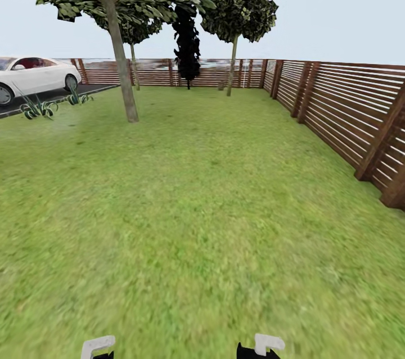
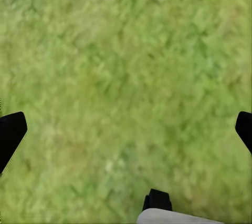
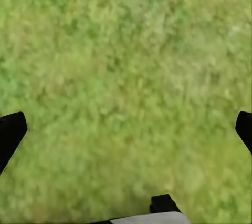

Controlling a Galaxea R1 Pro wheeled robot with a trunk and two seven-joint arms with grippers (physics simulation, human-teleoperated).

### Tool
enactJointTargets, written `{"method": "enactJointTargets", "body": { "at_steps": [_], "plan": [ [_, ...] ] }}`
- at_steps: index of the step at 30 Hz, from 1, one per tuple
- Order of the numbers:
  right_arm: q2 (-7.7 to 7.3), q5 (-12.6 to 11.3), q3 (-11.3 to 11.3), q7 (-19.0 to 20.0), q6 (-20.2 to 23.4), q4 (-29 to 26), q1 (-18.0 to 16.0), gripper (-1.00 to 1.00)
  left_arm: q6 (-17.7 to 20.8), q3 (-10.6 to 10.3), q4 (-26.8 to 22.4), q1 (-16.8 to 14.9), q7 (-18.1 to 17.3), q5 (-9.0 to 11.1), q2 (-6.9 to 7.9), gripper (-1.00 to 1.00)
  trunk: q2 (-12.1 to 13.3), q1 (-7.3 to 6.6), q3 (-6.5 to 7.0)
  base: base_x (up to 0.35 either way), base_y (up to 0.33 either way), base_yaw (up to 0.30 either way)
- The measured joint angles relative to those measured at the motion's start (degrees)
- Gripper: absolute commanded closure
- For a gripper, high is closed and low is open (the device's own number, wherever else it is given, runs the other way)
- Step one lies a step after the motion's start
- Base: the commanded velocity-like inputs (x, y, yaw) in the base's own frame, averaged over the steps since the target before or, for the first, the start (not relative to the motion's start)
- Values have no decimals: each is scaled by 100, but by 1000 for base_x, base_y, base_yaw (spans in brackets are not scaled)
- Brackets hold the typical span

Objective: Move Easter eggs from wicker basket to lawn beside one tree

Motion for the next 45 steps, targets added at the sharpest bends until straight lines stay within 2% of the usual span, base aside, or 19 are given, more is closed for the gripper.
{"method": "enactJointTargets", "body": {
  "at_steps": [26,37,45],
  "plan": [
    [15,-17,5,2,-138,35,0,-100,2,0,0,0,-1,0,0,-100,0,0,-1,269,157,0],
    [15,-17,3,7,-141,35,0,-100,-1,0,0,0,1,0,0,-100,0,0,-83,269,155,0],
    [15,-11,8,9,-149,35,0,-100,-1,0,0,0,0,0,0,-100,0,0,-93,269,153,0]
  ]
}}
